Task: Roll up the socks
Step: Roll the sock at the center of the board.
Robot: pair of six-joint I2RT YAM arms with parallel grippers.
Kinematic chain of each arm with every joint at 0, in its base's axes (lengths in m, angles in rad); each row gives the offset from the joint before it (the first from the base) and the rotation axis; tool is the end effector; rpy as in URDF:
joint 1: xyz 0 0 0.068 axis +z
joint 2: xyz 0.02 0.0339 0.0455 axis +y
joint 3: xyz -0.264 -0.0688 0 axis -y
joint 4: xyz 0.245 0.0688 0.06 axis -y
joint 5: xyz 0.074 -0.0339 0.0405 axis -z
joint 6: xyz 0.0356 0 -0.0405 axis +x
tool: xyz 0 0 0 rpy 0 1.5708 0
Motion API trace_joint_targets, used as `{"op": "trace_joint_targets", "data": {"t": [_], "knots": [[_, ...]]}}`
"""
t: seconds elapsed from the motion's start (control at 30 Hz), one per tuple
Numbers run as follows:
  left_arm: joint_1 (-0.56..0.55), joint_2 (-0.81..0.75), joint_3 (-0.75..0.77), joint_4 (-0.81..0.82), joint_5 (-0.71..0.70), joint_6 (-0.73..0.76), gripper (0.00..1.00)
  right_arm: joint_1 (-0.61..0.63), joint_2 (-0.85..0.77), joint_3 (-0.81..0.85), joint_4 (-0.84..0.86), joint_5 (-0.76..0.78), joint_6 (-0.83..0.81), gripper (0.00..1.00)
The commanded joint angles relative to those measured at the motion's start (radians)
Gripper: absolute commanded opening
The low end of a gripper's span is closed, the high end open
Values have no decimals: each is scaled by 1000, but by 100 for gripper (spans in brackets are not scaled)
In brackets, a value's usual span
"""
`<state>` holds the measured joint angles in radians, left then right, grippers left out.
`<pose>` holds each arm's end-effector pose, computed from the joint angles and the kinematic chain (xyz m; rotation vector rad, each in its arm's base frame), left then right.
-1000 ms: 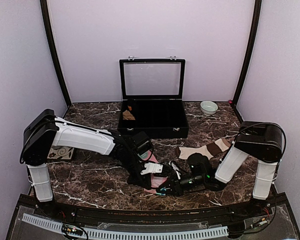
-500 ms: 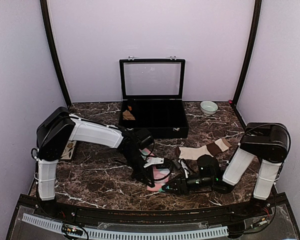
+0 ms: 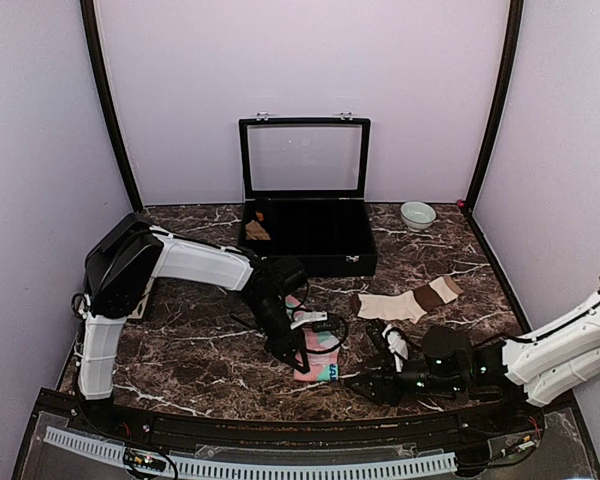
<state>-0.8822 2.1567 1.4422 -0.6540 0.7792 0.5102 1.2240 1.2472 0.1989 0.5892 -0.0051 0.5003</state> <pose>0.2414 -0.3327 0.1210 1.9200 2.1118 -1.2042 0.0707 0.1962 0.1329 -0.7853 2.0648 1.0455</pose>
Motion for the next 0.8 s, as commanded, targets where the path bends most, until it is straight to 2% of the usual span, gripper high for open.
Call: {"op": "trace_joint_targets", "data": {"t": [0.0,0.1,0.17,0.2,0.23,0.33,0.47,0.53,0.7,0.77], "knots": [[12,84,-15,-96,-146,5,0,76,-271,84,-310,382,-268,99],[14,108,-2,-114,-148,5,0,74,-347,101,-343,433,-295,99],[14,112,-3,-116,-142,6,0,75,-360,67,-295,580,-183,99],[13,114,-3,-116,-140,6,0,74,-368,52,-299,602,-109,99],[13,115,-3,-118,-139,7,0,73,-381,30,-269,558,-86,100],[15,119,-5,-123,-141,11,0,62,-381,-11,-143,348,-219,100],[22,132,-2,-142,-129,22,0,75,-186,97,-266,245,-418,97],[26,144,8,-160,-119,27,0,86,-130,104,-241,186,-542,91],[34,158,12,-173,-111,28,0,86,-71,46,26,113,-759,72],[38,163,12,-178,-100,30,0,85,6,88,25,75,-812,64]]}}
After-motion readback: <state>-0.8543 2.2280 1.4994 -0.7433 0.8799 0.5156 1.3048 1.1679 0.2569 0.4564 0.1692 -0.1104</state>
